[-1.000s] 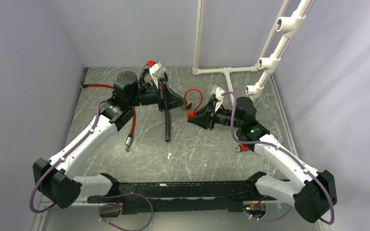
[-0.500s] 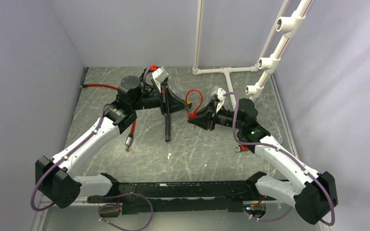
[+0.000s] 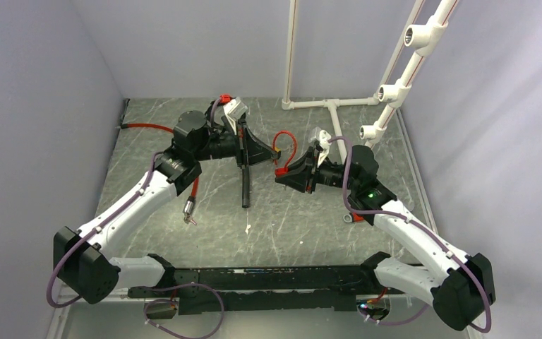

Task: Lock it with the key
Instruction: Lock the lock.

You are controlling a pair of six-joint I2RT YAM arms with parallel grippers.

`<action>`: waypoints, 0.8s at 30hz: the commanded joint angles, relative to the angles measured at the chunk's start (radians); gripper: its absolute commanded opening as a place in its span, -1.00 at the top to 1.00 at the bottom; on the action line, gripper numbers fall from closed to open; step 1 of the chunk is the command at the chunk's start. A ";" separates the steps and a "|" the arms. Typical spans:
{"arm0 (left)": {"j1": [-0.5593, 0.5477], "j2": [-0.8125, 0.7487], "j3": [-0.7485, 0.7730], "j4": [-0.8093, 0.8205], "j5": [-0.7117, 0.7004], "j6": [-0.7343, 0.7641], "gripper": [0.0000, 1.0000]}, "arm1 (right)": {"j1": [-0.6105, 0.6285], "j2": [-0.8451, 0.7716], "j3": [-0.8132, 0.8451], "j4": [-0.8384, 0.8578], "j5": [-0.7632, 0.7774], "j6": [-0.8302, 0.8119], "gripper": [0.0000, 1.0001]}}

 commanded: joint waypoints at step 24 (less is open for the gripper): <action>-0.039 -0.022 -0.099 -0.025 0.054 0.029 1.00 | -0.013 0.039 0.064 0.164 0.037 0.077 1.00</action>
